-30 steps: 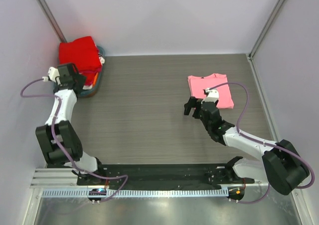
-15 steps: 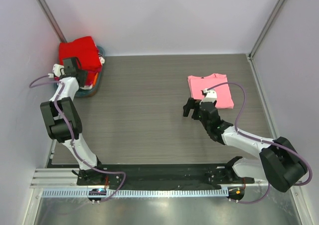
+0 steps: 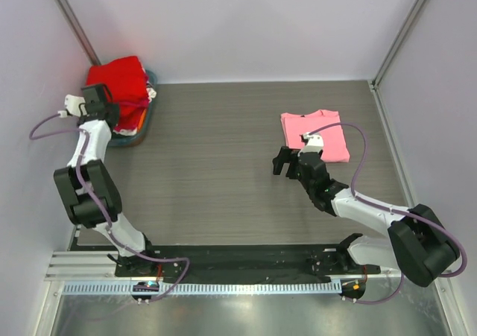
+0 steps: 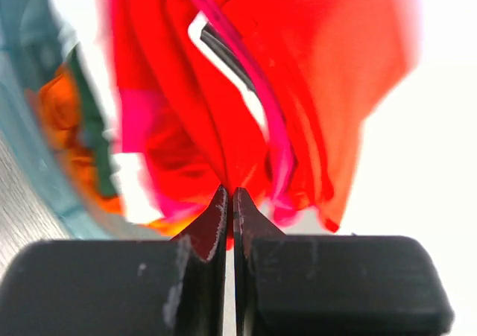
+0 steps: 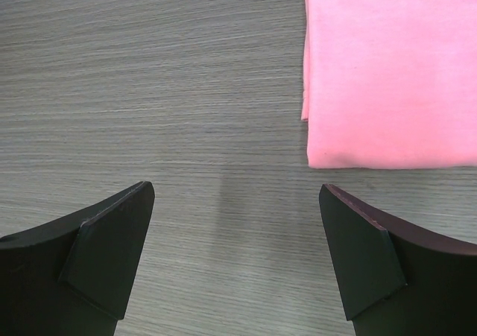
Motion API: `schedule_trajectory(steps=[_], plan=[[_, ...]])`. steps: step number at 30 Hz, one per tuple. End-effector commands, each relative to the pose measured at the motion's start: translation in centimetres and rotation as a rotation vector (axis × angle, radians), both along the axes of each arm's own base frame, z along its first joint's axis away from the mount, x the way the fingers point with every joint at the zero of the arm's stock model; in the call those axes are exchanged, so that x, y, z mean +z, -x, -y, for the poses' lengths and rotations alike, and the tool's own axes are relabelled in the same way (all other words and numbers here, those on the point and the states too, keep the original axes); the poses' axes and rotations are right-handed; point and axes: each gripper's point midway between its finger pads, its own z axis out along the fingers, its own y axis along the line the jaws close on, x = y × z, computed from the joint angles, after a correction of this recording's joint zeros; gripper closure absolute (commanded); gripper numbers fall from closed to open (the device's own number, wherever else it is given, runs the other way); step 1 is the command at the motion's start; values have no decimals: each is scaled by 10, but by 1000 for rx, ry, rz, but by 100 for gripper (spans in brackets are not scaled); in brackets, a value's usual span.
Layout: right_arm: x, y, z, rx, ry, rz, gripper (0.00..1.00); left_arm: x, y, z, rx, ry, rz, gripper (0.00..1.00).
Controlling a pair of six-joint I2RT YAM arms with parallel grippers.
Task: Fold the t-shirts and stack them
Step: Grab the tshirt from the pile
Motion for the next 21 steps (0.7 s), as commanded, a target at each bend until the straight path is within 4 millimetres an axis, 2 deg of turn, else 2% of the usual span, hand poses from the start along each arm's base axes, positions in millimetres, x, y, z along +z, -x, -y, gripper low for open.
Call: schedule_trajectory(steps=[1, 2, 3, 4, 6, 10, 12, 15, 20, 21], plan=[[19, -11, -9, 8, -35, 53, 2, 131, 38, -24, 162, -139, 276, 100], [18, -11, -9, 10, -34, 50, 2, 147, 46, -25, 177, -154, 302, 100], [19, -11, -10, 11, -35, 51, 2, 175, 65, -26, 209, -180, 353, 100], [18, -11, -10, 14, -35, 47, 2, 186, 75, -26, 225, -189, 362, 100], [17, -11, -10, 14, -32, 47, 2, 228, 101, -25, 264, -224, 437, 100], [19, -11, -9, 10, -29, 53, 2, 276, 140, -22, 316, -258, 504, 100], [20, -10, -8, 8, -28, 53, 2, 297, 152, -21, 331, -267, 547, 100], [21, -9, -6, 6, -28, 55, 2, 322, 162, -18, 327, -288, 582, 100], [20, -9, -6, 4, -25, 55, 2, 322, 157, -24, 349, -290, 544, 100], [20, -9, -6, 6, -23, 53, 2, 326, 161, -23, 348, -293, 551, 100]])
